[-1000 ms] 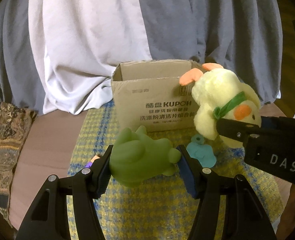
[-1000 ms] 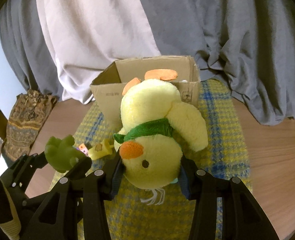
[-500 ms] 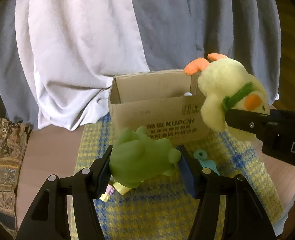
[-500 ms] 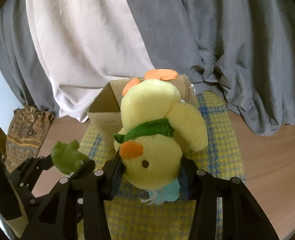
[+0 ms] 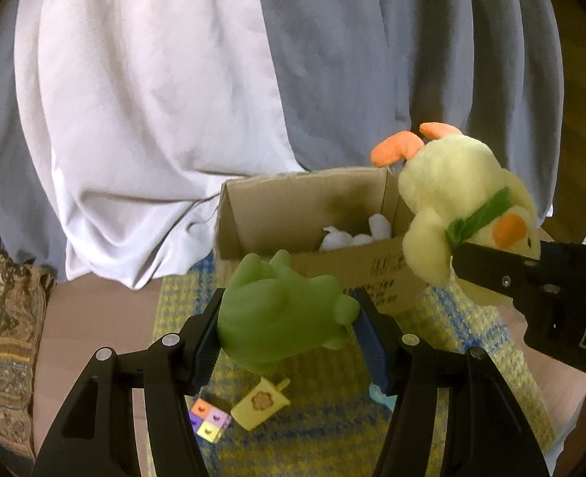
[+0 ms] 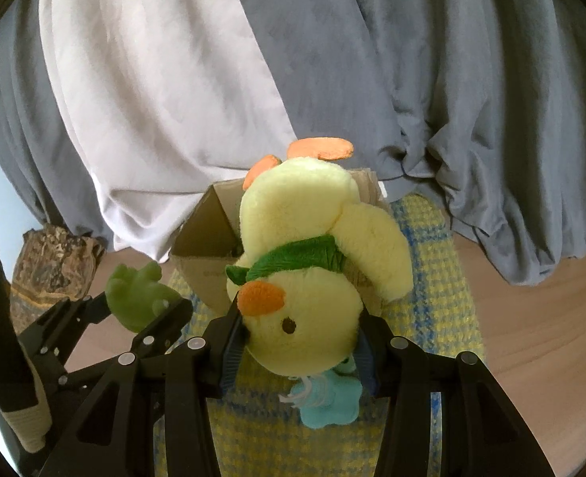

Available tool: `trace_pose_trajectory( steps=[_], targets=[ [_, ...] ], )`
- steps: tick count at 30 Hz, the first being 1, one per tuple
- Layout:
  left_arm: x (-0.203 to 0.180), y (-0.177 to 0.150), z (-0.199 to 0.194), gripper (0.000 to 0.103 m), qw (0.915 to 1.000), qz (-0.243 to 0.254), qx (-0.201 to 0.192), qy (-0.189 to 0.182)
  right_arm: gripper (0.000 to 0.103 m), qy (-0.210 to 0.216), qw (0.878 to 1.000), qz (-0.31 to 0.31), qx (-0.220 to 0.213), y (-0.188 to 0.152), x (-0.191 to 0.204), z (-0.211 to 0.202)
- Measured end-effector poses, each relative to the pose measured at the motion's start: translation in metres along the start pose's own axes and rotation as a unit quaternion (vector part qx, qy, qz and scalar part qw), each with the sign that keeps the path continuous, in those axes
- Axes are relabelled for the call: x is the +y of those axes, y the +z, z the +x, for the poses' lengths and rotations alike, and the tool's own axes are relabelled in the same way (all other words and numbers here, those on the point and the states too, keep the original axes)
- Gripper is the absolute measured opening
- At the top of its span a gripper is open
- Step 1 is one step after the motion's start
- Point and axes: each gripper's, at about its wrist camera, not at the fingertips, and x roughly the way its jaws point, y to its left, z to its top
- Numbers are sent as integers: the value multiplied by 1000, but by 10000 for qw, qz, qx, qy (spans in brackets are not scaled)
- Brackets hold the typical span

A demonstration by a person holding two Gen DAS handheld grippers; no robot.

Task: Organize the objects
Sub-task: 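Lift the duck and frog over the cardboard box and release both inside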

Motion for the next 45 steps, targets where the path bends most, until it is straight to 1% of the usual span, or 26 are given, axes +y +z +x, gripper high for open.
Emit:
trace_pose_trajectory(
  steps=[13, 22, 25, 31, 34, 41, 44, 45],
  targets=[
    [8, 28, 19, 60, 9998, 72, -150, 52, 47, -18, 9999, -12, -156, 24, 2, 11],
    [13, 46, 30, 60, 9993, 107, -361, -27, 47, -107, 9998, -16, -195, 39, 3, 24],
    [12, 52, 36, 60, 9990, 158, -414, 5, 47, -153, 9996, -21, -216, 44, 1, 28],
    [20, 65, 54, 60, 9995, 28, -321, -71, 47, -280, 9992, -31, -275, 59, -1, 37],
    [22, 71, 63, 60, 9995, 50, -308, -75, 47, -315, 9992, -36, -243, 64, -1, 43],
    [21, 79, 73, 60, 9992, 80, -259, -307, 48, -386, 9990, -81, -188, 71, 2, 55],
    [21, 83, 79, 61, 9990, 121, -262, -345, 49, -377, 9992, -20, -123, 76, -2, 65],
    [22, 85, 82, 61, 9990, 110, -223, -383, 52, -373, 9993, 11, -99, 78, -4, 68]
  ],
)
